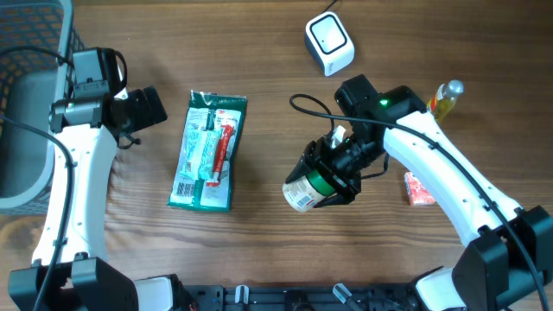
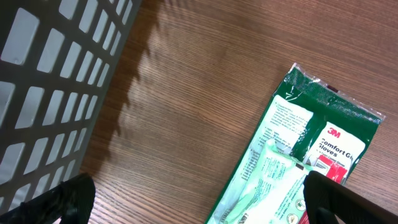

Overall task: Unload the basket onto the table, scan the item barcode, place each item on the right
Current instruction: 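Lift the jar and rotate it sideways with the right gripper, then carry the jar with the right gripper up to the scanner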

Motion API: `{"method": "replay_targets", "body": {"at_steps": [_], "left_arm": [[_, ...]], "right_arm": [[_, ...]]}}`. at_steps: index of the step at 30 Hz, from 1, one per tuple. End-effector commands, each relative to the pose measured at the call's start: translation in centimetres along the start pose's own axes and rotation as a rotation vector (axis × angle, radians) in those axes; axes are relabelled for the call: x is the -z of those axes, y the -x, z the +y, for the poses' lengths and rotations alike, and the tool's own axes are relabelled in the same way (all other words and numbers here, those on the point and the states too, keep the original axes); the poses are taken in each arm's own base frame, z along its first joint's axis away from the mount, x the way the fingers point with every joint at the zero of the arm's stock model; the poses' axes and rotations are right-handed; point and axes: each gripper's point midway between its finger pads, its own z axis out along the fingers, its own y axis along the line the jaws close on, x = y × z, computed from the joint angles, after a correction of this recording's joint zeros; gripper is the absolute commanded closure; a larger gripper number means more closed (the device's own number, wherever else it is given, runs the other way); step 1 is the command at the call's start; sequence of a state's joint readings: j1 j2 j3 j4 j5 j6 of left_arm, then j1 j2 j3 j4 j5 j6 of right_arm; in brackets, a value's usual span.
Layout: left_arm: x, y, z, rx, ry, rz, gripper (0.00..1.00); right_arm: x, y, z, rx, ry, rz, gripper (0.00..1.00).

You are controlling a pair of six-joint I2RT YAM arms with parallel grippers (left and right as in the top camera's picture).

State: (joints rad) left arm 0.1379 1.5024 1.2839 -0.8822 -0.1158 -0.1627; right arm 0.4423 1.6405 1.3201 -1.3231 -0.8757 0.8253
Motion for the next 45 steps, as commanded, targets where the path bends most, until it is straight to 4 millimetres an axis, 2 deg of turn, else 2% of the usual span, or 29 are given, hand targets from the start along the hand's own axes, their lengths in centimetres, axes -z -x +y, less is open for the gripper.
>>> {"method": "replay_targets", "body": {"at_steps": [1, 45], "left_arm": [[-0.09, 0.10, 0.22, 0.012, 0.010, -0.002, 0.00], [-0.09, 0.10, 0.22, 0.012, 0.010, -0.002, 0.00]], "right_arm": [[0.66, -1.39, 1.58, 0.016, 0.067, 0.041, 0.59], [0.71, -1.73, 1.96, 0.018, 0.088, 0.062, 0.60]]}}
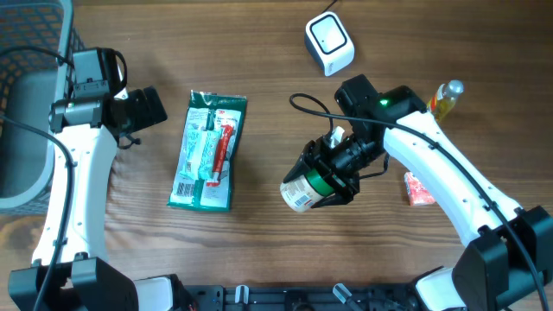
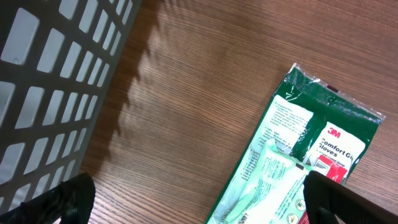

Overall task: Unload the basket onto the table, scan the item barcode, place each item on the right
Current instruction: 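Carry the jar with the right gripper up to the scanner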

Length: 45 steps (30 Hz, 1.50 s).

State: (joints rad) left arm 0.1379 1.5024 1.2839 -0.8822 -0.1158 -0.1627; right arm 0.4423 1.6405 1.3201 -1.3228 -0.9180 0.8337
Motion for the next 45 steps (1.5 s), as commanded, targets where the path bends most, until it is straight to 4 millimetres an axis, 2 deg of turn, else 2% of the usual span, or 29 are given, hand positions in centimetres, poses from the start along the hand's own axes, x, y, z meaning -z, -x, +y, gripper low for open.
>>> {"method": "replay_targets", "body": {"at_steps": [1, 7, 10, 17, 23, 24, 26, 28, 29, 31, 32, 35, 37, 38, 42, 44, 45], "left_arm": [[-0.1, 0.1, 0.2, 0.012, 0.010, -0.002, 0.00], [-0.1, 0.1, 0.2, 0.012, 0.010, -0.002, 0.00], [-0.1, 0.1, 0.2, 0.012, 0.010, -0.002, 0.00], [-0.1, 0.1, 0.2, 0.012, 0.010, -0.002, 0.00], [-0.1, 0.1, 0.2, 0.012, 0.010, -0.002, 0.00], [-0.1, 0.1, 0.2, 0.012, 0.010, -0.002, 0.00], [-0.1, 0.1, 0.2, 0.012, 0.010, -0.002, 0.00], [-0.1, 0.1, 0.2, 0.012, 0.010, -0.002, 0.00], [-0.1, 0.1, 0.2, 0.012, 0.010, -0.002, 0.00], [-0.1, 0.1, 0.2, 0.012, 0.010, -0.002, 0.00], [-0.1, 0.1, 0.2, 0.012, 0.010, -0.002, 0.00], [-0.1, 0.1, 0.2, 0.012, 0.010, -0.002, 0.00], [-0.1, 0.1, 0.2, 0.012, 0.010, -0.002, 0.00], [-0.1, 0.1, 0.2, 0.012, 0.010, -0.002, 0.00], [-0.1, 0.1, 0.2, 0.012, 0.010, -0.002, 0.00], [-0.1, 0.1, 0.2, 0.012, 0.010, -0.002, 0.00], [-0.1, 0.1, 0.2, 0.012, 0.010, -0.002, 0.00]], "right_arm": [[0.6, -1.2, 1.5, 0.027, 0.058, 0.031, 0.60], [0.6, -1.0, 1.3, 0.028, 0.048, 0.018, 0.60], [0.6, 0.2, 0.9, 0.046, 0.015, -0.042, 0.59], [1.2, 4.0, 0.6, 0.120, -0.054, -0.238, 0.59], [3.2, 9.0, 0.3, 0.180, -0.153, -0.513, 0.60], [3.9, 10.0, 0.1, 0.187, -0.181, -0.579, 0.70], [4.8, 11.3, -0.1, 0.205, -0.221, -0.662, 0.73], [5.4, 12.1, 0.9, 0.365, -0.250, -0.697, 0.71], [5.5, 12.3, 1.4, 0.439, -0.258, -0.706, 0.65], [6.3, 12.4, 2.4, 0.540, -0.270, -0.725, 0.63], [7.0, 12.4, 2.9, 0.551, -0.271, -0.743, 0.63], [11.1, 11.7, 4.7, 0.608, -0.280, -0.818, 0.63], [14.7, 11.3, 6.1, 0.632, -0.295, -0.917, 0.64], [17.1, 11.2, 7.4, 0.662, -0.295, -0.999, 0.64], [21.2, 13.0, 11.0, 0.759, -0.300, -1.232, 0.66], [22.9, 14.3, 12.6, 0.791, -0.315, -1.343, 0.74], [23.7, 15.2, 13.2, 0.793, -0.326, -1.396, 0.73]]}}
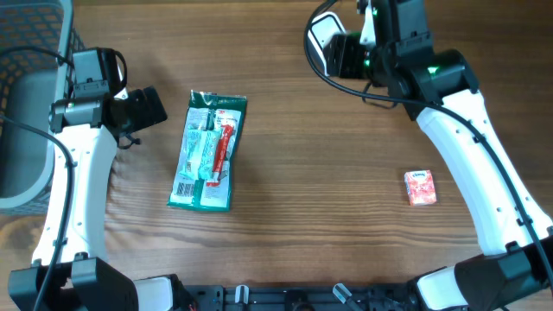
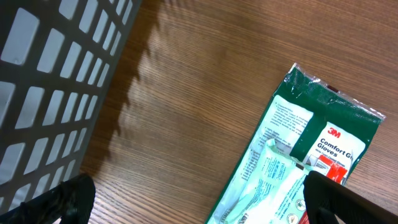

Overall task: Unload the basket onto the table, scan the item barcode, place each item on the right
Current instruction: 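Carry the jar with the right gripper up to the scanner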

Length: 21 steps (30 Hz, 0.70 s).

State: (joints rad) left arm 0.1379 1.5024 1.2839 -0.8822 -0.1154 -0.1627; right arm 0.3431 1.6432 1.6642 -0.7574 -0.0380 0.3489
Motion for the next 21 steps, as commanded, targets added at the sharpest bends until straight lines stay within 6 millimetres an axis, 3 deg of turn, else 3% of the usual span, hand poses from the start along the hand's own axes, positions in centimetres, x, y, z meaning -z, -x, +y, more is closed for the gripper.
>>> {"method": "replay_targets", "body": {"at_steps": [1, 4, 6, 10, 13, 17, 21], "left_arm": [[-0.1, 0.1, 0.2, 0.012, 0.010, -0.002, 0.00], [-0.1, 0.1, 0.2, 0.012, 0.010, -0.002, 0.00], [-0.1, 0.1, 0.2, 0.012, 0.010, -0.002, 0.00], [-0.1, 0.1, 0.2, 0.012, 0.010, -0.003, 0.00], [-0.1, 0.1, 0.2, 0.012, 0.010, -0.002, 0.00], [-0.1, 0.1, 0.2, 0.012, 0.010, -0.002, 0.00], [-0.1, 0.1, 0.2, 0.012, 0.010, -0.002, 0.00]], "right_arm": [[-1.7, 4.1, -1.8, 0.081, -0.136, -0.163, 0.72], [-5.8, 5.8, -3.7, 0.067, -0.243, -0.253, 0.77], [-8.6, 5.9, -4.1, 0.062, -0.250, -0.272, 0.84], [-14.6, 5.6, -5.7, 0.046, -0.255, -0.310, 0.88], [-17.2, 5.6, -7.1, 0.031, -0.260, -0.342, 0.94], [-18.2, 6.9, -7.4, 0.018, -0.229, -0.416, 0.95], [-18.0, 8.4, -5.9, 0.025, -0.117, -0.465, 0.95]]}}
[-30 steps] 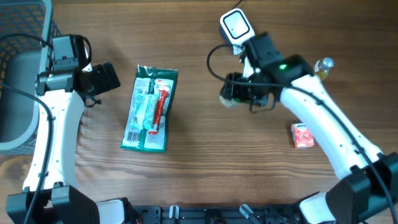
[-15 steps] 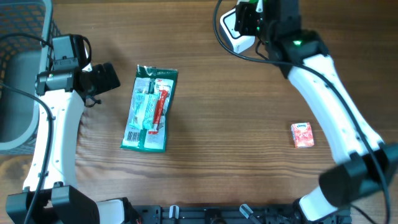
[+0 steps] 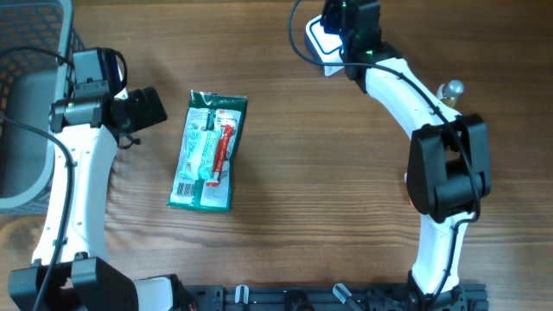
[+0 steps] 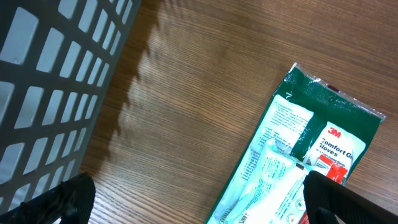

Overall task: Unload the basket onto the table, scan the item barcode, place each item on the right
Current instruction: 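Carry the jar with the right gripper up to the scanner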

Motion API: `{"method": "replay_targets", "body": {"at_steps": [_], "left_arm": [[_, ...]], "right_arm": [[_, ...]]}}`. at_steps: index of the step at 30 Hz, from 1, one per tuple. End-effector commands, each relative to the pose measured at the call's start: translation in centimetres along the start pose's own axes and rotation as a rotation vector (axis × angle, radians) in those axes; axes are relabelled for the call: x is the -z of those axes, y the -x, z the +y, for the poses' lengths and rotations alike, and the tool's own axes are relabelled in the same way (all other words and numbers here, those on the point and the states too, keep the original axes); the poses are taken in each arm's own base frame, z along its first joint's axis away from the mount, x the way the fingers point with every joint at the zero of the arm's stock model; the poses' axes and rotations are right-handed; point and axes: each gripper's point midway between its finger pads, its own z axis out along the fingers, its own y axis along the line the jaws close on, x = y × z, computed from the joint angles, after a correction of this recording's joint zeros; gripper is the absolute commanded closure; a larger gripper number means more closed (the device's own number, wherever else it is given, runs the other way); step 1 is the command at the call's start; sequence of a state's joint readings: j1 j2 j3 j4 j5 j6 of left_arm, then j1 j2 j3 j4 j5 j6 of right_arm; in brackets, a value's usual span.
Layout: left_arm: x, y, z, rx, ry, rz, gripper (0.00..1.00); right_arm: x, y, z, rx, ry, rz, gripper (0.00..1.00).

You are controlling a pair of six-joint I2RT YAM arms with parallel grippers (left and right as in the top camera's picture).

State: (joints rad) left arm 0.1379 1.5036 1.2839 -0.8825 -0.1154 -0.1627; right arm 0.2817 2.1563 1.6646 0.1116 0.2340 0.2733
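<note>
The white barcode scanner point(image 3: 318, 36) stands at the back of the table, partly under my right arm. The right wrist point(image 3: 352, 19) is at the top edge of the overhead view, right over the scanner. Its fingers and anything in them do not show. No jar or can is visible anywhere. My left gripper point(image 3: 145, 107) hovers at the left of the table, open and empty. In the left wrist view its fingers point(image 4: 341, 200) stand wide apart over the wood and the edge of a green glove packet point(image 4: 311, 155).
The green 3M glove packet point(image 3: 210, 150) lies flat at left centre. A grey mesh basket point(image 3: 26, 104) fills the far left. A yellow bottle point(image 3: 448, 92) stands at the right. The right arm's elbow point(image 3: 442, 173) hangs over the right side of the table.
My right wrist has gone from beside the scanner to over it, at the top edge of the view. The elbow now covers the pink box. The left arm has not moved.
My right gripper first held a green and white jar low over the middle of the table, then much the same a little to the left. Later the arm was up at the scanner with the jar out of sight. Now the wrist is over the scanner.
</note>
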Motion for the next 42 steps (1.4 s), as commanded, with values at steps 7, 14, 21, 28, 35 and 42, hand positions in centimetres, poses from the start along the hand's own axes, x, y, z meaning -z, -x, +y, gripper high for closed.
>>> {"method": "replay_targets", "body": {"at_steps": [7, 14, 21, 28, 35, 42], "left_arm": [[-0.1, 0.1, 0.2, 0.012, 0.010, -0.004, 0.00], [-0.1, 0.1, 0.2, 0.012, 0.010, -0.004, 0.00], [-0.1, 0.1, 0.2, 0.012, 0.010, -0.004, 0.00], [-0.1, 0.1, 0.2, 0.012, 0.010, -0.004, 0.00], [-0.1, 0.1, 0.2, 0.012, 0.010, -0.004, 0.00], [-0.1, 0.1, 0.2, 0.012, 0.010, -0.004, 0.00]], "right_arm": [[-1.8, -1.6, 1.8, 0.002, 0.146, 0.018, 0.94], [-2.4, -1.7, 2.0, -0.002, 0.161, -0.007, 0.95], [-3.3, -3.9, 2.0, 0.003, 0.173, 0.035, 0.96], [-3.5, -3.5, 2.1, 0.035, 0.180, 0.000, 0.96], [3.5, 6.1, 3.2, 0.253, 0.192, -0.106, 0.96], [17.7, 8.0, 0.4, 0.118, 0.138, 0.181, 0.96]]}}
